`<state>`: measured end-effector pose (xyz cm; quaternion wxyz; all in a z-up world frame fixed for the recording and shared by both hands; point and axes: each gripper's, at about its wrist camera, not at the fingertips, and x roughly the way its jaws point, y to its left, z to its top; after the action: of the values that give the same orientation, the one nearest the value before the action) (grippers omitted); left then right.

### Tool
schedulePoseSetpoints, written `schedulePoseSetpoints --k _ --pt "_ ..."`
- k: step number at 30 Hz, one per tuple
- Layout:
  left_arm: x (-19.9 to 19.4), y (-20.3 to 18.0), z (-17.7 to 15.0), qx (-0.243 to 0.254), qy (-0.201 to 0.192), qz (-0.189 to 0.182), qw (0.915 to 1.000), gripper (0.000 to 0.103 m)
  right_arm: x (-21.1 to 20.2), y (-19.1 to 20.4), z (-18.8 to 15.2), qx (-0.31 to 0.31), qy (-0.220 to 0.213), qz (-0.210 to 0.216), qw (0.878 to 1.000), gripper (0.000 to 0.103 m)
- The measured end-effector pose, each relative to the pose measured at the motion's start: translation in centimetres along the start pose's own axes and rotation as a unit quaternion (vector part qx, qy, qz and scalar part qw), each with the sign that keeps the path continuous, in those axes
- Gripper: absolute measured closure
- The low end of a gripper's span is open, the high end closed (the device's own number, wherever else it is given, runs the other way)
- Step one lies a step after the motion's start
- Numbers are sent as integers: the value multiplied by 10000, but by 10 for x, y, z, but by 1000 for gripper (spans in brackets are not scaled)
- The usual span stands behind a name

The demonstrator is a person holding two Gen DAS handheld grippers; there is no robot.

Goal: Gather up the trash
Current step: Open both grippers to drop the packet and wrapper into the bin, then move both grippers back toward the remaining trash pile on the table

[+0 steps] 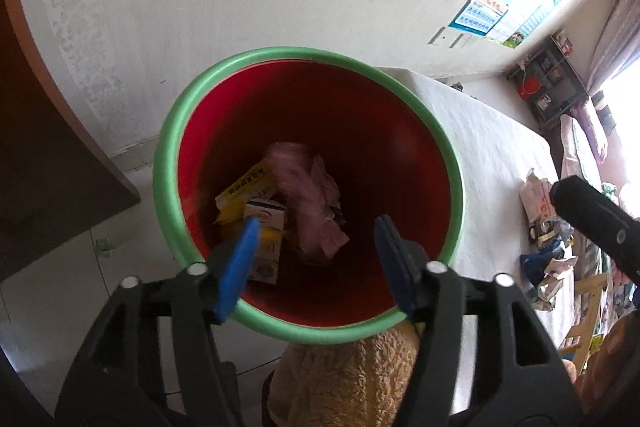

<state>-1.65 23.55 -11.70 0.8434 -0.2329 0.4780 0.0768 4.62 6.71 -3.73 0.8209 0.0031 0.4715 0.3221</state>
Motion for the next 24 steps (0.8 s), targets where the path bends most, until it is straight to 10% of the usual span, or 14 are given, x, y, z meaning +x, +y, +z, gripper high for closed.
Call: schedulePoseSetpoints --k 10,17,24 --pt "2 -17 -2 245 54 75 9997 34 -51 -103 -25 1430 -297 -728 9866 45" --pt "1 -35 -5 439 48 117 9990 34 -95 -193 -57 2647 -694 -1914 9426 29" --pt "2 -72 -12 890 138 32 9959 32 -71 -243 -93 3308 -35 -1971 9229 24"
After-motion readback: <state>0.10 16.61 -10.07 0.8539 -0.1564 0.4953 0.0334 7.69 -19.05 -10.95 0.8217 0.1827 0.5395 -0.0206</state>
